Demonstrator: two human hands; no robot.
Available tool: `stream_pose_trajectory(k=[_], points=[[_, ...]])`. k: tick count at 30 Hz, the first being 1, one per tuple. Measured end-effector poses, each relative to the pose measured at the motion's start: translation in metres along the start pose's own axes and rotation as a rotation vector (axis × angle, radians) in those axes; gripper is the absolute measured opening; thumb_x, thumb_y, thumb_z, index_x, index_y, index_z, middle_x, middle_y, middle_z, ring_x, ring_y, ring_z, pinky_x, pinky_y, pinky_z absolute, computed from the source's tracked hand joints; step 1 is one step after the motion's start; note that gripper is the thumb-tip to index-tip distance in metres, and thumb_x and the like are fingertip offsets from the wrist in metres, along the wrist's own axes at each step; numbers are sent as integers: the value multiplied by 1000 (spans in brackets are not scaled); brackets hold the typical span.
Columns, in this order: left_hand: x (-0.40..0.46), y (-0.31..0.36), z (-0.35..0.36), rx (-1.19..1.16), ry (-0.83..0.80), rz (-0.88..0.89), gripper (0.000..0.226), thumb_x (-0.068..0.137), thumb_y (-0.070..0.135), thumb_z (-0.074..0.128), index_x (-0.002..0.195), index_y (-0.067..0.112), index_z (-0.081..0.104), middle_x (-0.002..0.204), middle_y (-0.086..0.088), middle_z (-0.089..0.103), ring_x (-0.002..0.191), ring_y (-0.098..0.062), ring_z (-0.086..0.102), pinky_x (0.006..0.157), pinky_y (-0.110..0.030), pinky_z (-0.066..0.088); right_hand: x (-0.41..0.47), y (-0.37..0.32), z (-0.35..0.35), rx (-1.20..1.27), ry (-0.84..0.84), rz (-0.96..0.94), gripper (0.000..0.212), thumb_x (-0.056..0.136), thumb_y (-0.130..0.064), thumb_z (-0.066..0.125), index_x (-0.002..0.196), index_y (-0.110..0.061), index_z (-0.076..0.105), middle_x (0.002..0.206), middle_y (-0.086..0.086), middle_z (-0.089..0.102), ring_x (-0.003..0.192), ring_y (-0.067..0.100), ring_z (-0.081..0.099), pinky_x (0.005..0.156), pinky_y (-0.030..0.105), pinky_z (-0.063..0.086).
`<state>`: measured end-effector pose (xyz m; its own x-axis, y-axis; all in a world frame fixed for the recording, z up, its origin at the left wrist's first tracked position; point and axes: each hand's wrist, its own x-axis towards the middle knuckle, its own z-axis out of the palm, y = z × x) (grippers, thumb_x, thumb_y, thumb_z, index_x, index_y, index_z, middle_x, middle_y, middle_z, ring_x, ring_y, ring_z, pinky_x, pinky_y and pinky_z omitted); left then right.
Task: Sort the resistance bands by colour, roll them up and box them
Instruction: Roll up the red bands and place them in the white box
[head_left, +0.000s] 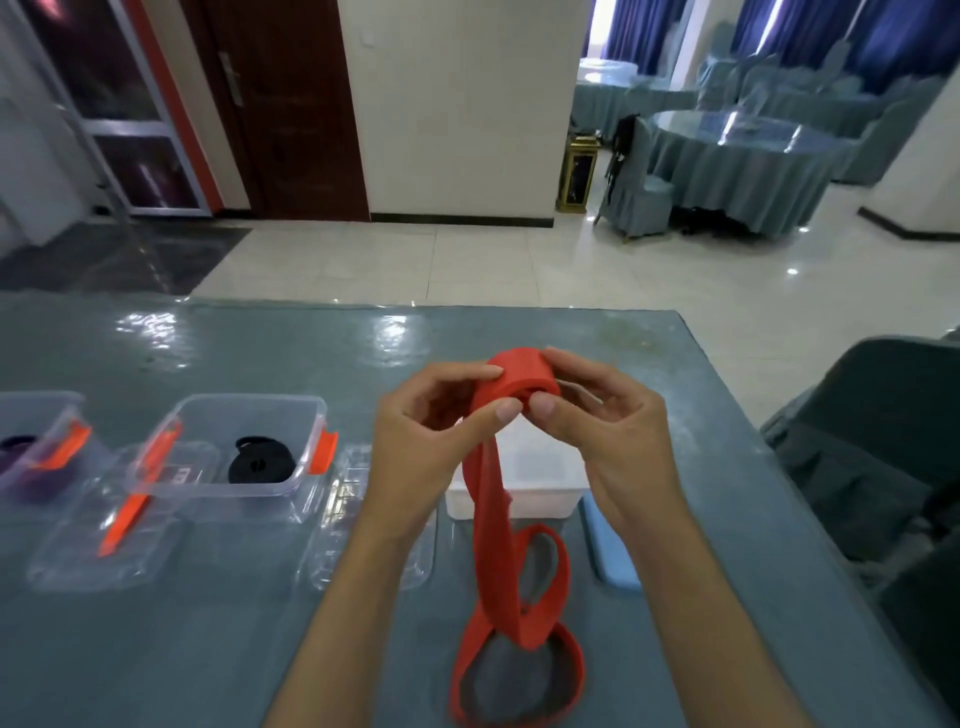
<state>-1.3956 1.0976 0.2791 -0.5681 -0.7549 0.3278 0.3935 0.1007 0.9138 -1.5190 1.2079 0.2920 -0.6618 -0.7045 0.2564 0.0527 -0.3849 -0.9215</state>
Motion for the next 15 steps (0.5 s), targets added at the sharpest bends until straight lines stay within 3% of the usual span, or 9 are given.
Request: stream_pose_trajectory(k=[3,6,9,12,15], points=[[7,15,-2,22,-64,-2,33,71,11,89,101,21,78,102,-13,78,96,-25,75,89,-38,60,4,-11,5,83,5,31,40,63,-15,85,102,-19,81,103,14,79,101,28,76,85,38,63],[8,23,2,44,-104,13,39,73,4,88,109,9,74,106,-14,77,102,-29,75,94,-41,60,6,-20,11,177,17,59,42,63,-12,81,105,-13,77,95,8,80,89,20,77,76,30,62],[4,24,10,54,-25,70,35,77,2,87,109,10,74,103,-12,78,99,-28,75,90,-40,61,-1,-21,18,252,32,77,37,73,-4,73,110,-9,72,94,6,79,90,18,76,77,31,63],[-3,18,18,5,74,95,30,78,-2,85,104,10,75,101,-12,77,93,-24,75,85,-33,61,-9,-19,16,116,29,32,37,74,-9,77,111,-6,68,101,8,78,101,25,74,90,46,62],[-14,8,23,-70,143,54,27,76,5,85,100,10,75,97,-12,78,90,-22,75,81,-28,58,-15,-23,7,-2,-24,104,32,82,-8,77,112,-5,64,108,14,76,101,34,75,78,46,64]])
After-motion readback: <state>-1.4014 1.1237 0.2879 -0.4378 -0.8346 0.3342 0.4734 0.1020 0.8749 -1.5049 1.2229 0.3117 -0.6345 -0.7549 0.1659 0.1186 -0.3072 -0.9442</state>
